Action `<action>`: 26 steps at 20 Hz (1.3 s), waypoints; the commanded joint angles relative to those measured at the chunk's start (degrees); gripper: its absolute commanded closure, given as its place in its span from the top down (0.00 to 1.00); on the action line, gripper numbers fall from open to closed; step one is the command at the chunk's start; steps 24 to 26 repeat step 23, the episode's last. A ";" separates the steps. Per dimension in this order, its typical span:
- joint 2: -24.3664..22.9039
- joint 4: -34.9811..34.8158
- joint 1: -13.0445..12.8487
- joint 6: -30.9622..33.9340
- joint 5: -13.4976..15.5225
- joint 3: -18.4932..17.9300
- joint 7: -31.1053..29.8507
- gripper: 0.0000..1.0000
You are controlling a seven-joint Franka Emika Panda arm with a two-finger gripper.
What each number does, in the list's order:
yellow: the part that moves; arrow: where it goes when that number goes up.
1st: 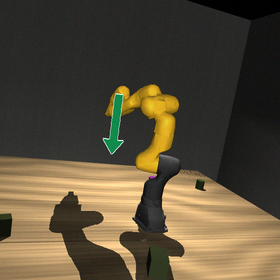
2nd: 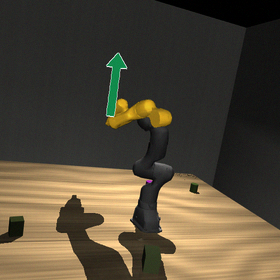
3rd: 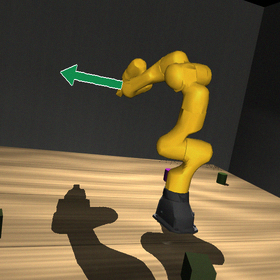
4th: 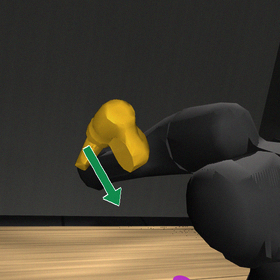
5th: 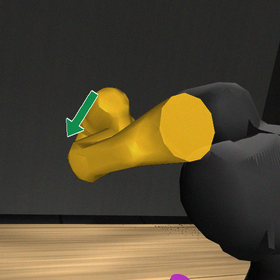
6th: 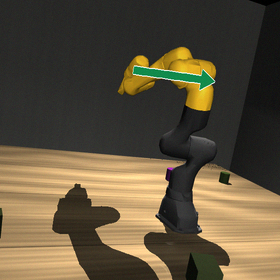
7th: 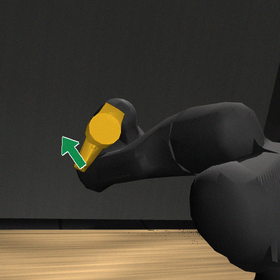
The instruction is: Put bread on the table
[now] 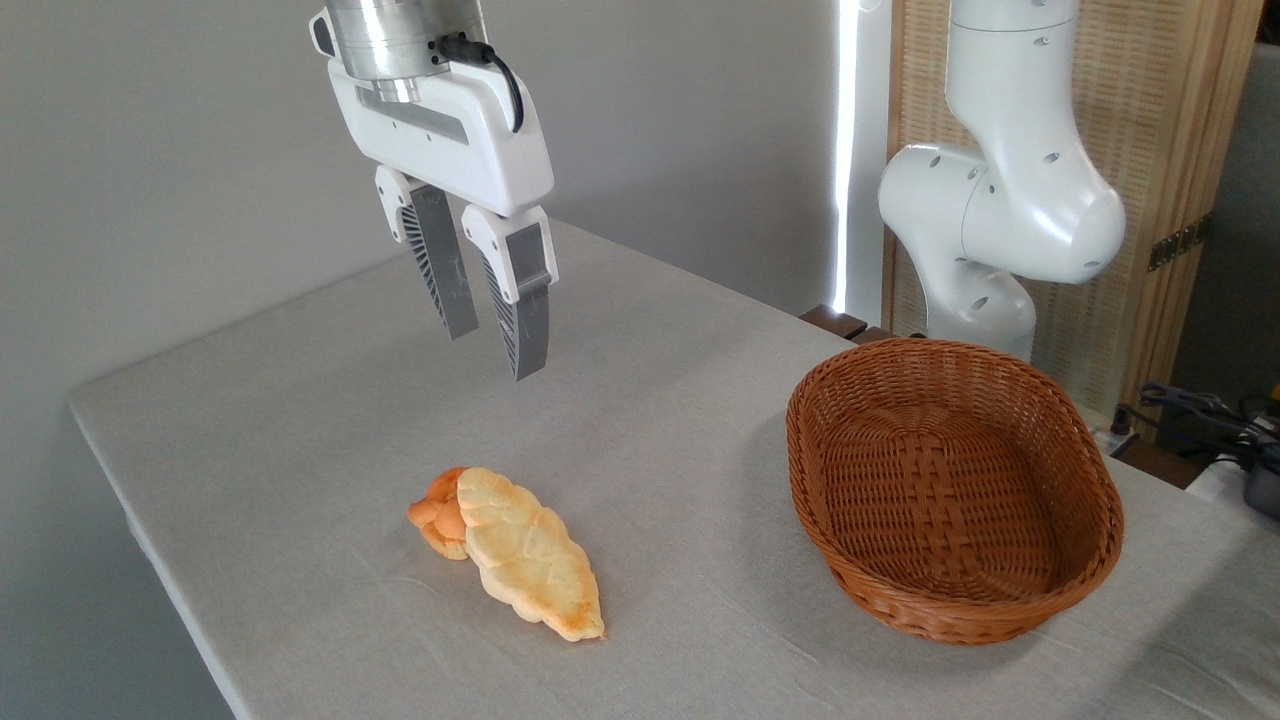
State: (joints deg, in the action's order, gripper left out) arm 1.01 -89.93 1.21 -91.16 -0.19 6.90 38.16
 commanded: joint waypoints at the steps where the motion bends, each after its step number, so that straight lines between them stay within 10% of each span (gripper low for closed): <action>1: -0.21 0.81 0.28 0.37 -0.08 -0.48 -0.19 1.00; 6: -0.04 1.86 -5.70 0.02 0.97 -10.58 0.16 1.00; 26: 0.22 1.69 -5.61 0.02 1.42 -7.16 0.16 1.00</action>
